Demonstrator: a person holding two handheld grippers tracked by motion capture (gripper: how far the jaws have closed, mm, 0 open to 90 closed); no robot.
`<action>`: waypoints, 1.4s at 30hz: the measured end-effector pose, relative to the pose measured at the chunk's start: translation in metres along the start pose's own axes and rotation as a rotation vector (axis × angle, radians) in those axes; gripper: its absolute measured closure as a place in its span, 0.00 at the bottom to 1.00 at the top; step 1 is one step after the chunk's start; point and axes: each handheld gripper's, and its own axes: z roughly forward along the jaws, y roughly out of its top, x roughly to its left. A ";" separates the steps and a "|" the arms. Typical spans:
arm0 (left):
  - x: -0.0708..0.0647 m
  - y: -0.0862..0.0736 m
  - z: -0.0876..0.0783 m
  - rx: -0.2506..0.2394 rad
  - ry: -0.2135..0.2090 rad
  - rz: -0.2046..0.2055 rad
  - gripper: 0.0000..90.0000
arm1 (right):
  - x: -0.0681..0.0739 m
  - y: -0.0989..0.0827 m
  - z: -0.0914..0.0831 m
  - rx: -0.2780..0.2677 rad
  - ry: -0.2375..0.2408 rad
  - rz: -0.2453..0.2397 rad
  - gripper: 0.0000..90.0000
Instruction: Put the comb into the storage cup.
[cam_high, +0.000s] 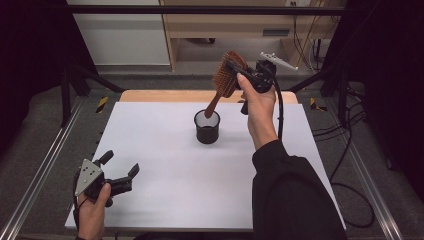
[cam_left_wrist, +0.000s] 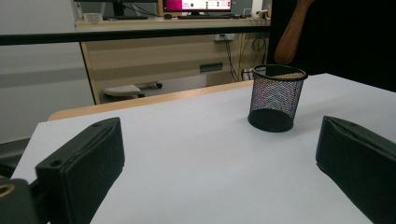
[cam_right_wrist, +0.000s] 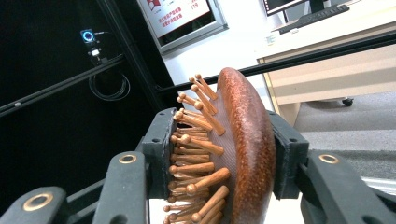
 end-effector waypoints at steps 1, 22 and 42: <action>0.000 0.000 0.000 0.000 0.000 -0.001 0.02 | 0.000 0.000 0.000 0.003 0.000 -0.002 0.57; 0.000 0.000 0.000 0.000 -0.001 0.002 0.02 | 0.000 -0.002 0.002 0.015 0.000 -0.011 0.57; 0.000 0.000 0.000 -0.002 -0.003 0.005 0.02 | 0.000 -0.005 0.005 0.030 -0.003 -0.029 0.57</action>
